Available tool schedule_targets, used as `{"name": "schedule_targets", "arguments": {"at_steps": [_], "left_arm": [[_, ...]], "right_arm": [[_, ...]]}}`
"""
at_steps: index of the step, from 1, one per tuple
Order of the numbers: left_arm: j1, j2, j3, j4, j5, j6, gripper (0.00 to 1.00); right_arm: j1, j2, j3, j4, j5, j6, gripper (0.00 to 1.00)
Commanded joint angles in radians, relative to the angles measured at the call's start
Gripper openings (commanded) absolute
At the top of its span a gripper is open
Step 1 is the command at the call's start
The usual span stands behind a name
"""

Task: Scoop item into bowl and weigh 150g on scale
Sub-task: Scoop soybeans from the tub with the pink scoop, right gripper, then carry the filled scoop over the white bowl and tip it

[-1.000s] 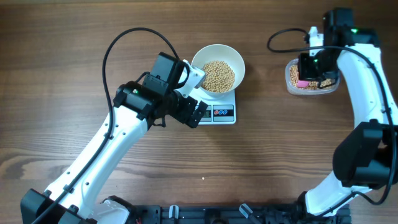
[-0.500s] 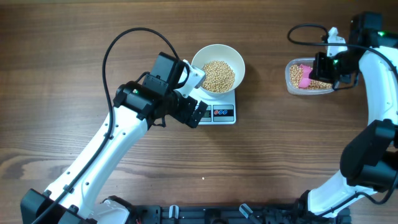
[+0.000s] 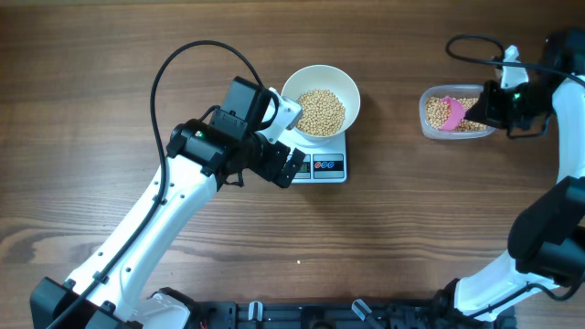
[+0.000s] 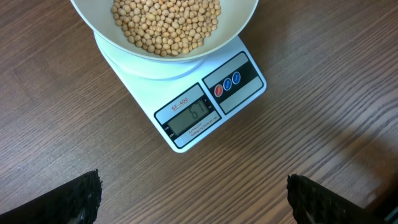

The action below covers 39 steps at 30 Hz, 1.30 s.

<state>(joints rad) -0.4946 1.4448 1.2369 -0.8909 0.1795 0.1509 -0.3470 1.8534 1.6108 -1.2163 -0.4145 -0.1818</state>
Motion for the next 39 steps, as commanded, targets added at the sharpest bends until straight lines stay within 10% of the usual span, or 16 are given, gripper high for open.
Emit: {"name": "schedule_targets", "arguments": {"at_steps": [1,19,39], "left_arm": [[0.003,-0.022,0.014,-0.001,-0.006,-0.009,1.00],[0.008,-0.022,0.014,-0.001,-0.006,-0.010,1.00],[0.006,-0.021,0.014,-0.001,-0.006,-0.010,1.00]], "right_arm": [[-0.029,0.021,0.013,-0.008,-0.109,-0.059,0.04],[-0.152,0.021,-0.052,0.018,-0.192,-0.109,0.05],[-0.290,0.021,-0.098,0.124,-0.715,-0.216,0.04]]}}
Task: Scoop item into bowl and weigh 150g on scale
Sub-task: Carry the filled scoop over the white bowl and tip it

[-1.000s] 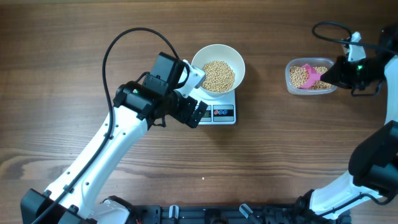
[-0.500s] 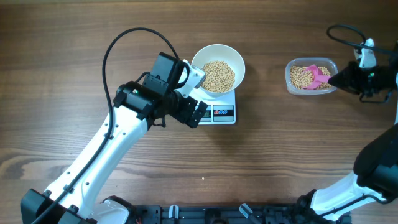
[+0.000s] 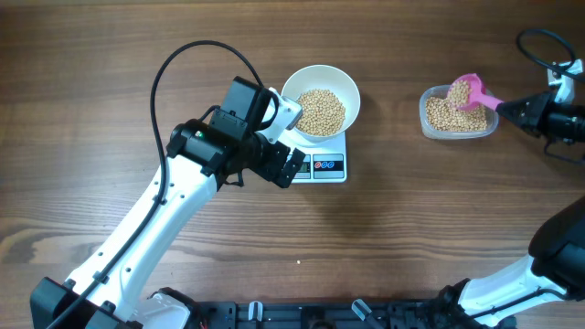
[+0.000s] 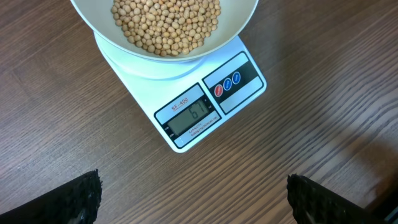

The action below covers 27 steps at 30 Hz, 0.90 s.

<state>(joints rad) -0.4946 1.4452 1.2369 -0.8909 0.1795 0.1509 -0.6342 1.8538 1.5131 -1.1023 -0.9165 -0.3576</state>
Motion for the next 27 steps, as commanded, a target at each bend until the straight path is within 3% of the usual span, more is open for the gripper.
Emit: {"name": "schedule_targets", "arguments": {"at_steps": [1,10,16,20,27], "left_arm": [[0.006,-0.022,0.014,-0.001,-0.006,-0.010,1.00],[0.006,-0.022,0.014,-0.001,-0.006,-0.010,1.00],[0.006,-0.022,0.014,-0.001,-0.006,-0.010,1.00],[0.006,-0.022,0.014,-0.001,-0.006,-0.010,1.00],[0.006,-0.022,0.014,-0.001,-0.006,-0.009,1.00]], "right_arm": [[0.001,0.020,0.000,0.011,-0.248,-0.046,0.04],[0.163,-0.005,0.013,0.025,-0.324,-0.032,0.04],[0.349,-0.056,0.013,0.227,-0.314,0.124,0.04],[0.459,-0.096,0.013,0.400,-0.192,0.262,0.04],[0.600,-0.121,0.013,0.426,-0.028,0.263,0.04]]}}
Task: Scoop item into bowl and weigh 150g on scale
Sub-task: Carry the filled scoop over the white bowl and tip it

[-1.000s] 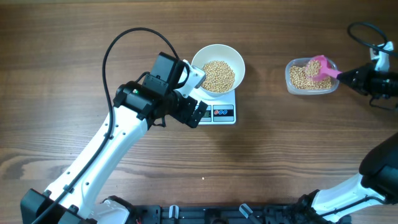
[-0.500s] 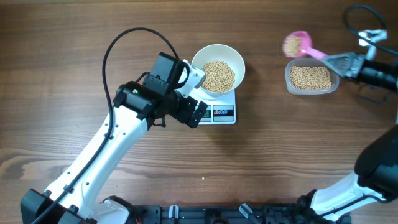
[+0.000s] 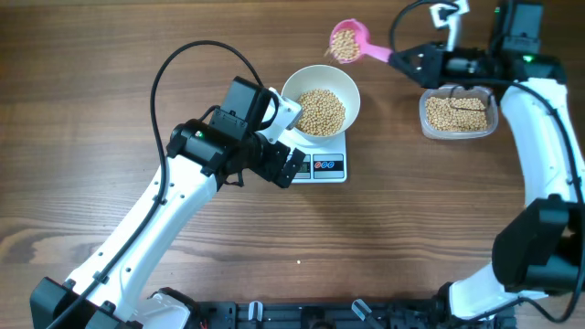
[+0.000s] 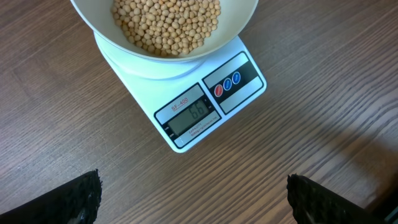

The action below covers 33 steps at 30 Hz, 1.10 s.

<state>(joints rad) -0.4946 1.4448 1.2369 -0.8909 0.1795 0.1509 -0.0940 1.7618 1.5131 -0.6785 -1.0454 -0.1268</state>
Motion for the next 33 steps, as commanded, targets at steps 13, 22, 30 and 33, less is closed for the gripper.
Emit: {"name": "schedule_targets", "arguments": {"at_steps": [13,22,30,33], "left_arm": [[0.006,-0.021,0.014,-0.001,-0.006,-0.010,1.00],[0.006,-0.021,0.014,-0.001,-0.006,-0.009,1.00],[0.006,-0.021,0.014,-0.001,-0.006,-0.010,1.00],[0.006,-0.021,0.014,-0.001,-0.006,-0.010,1.00]], "right_arm": [[0.167,-0.029,0.013,-0.112,0.397,0.023,0.04],[0.272,-0.030,0.013,-0.110,0.560,-0.058,0.04],[0.298,-0.082,0.028,-0.105,0.666,-0.074,0.04],[0.299,-0.113,0.028,-0.105,0.702,-0.097,0.04]]}}
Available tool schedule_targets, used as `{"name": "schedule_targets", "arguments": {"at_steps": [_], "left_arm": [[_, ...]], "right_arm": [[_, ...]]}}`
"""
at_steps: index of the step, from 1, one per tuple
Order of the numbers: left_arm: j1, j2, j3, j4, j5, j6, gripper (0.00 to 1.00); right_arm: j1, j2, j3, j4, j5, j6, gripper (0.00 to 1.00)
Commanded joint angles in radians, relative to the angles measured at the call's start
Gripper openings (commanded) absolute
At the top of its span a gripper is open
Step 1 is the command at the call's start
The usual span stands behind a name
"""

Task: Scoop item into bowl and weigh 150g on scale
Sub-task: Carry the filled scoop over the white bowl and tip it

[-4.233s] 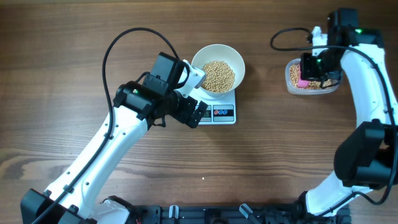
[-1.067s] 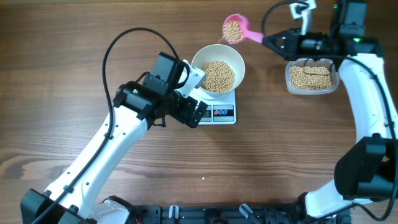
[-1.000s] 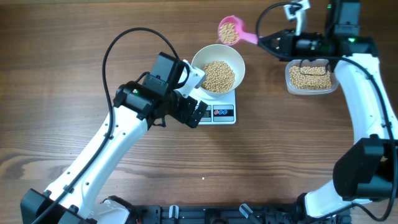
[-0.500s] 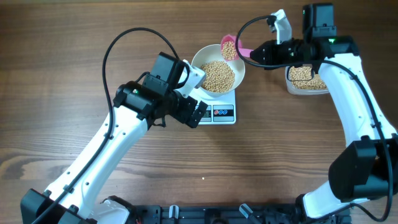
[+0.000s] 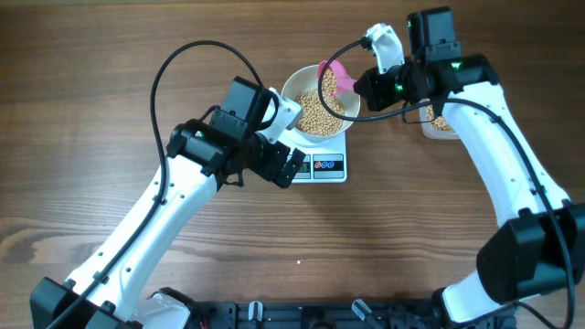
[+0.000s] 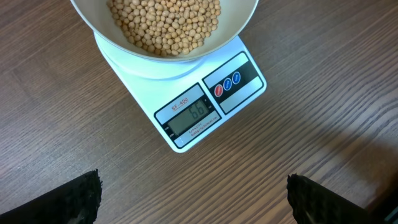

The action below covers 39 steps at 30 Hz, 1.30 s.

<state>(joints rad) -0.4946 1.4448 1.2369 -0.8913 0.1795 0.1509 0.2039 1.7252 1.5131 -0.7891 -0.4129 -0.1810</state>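
Observation:
A white bowl (image 5: 345,90) of tan beans sits on a white scale (image 5: 327,166); in the left wrist view the scale's display (image 6: 193,112) reads 66. My right gripper (image 5: 364,82) is shut on the handle of a pink scoop (image 5: 331,77), which is tilted over the bowl's right side with beans at its mouth. My left gripper (image 5: 291,166) hovers at the scale's front left, open with nothing between its fingers (image 6: 78,198). The clear bean container (image 5: 442,124) is mostly hidden under the right arm.
The wooden table (image 5: 110,82) lies all around. The left arm's black cable (image 5: 174,64) loops over the table left of the bowl. The right arm reaches in from the right edge across the container.
The right gripper has carried the pink scoop from above the bowl's upper right edge down onto the bowl's right side, tilted over the beans. The display still reads 66. The left arm is unmoved.
The scoop was in the container with the scale at 61. Then it was lifted, full, over the container. Then it was beside the bowl's upper right and the display read 66. Now it is tipped over the bowl.

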Motion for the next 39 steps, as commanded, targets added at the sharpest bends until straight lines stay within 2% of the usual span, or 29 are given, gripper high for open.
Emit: {"name": "schedule_targets", "arguments": {"at_steps": [1,7,24,39], "left_arm": [[0.006,-0.021,0.014,0.000,-0.006,-0.010,1.00],[0.006,-0.021,0.014,0.000,-0.006,-0.010,1.00],[0.006,-0.021,0.014,0.000,-0.006,-0.009,1.00],[0.006,-0.021,0.014,0.000,-0.006,-0.009,1.00]], "right_arm": [[0.001,-0.087,0.028,0.003,0.069,-0.059,0.04],[0.031,-0.129,0.028,-0.006,0.080,-0.129,0.04],[0.183,-0.132,0.028,-0.081,0.346,-0.291,0.04],[0.225,-0.132,0.028,-0.066,0.435,-0.347,0.04]]}}
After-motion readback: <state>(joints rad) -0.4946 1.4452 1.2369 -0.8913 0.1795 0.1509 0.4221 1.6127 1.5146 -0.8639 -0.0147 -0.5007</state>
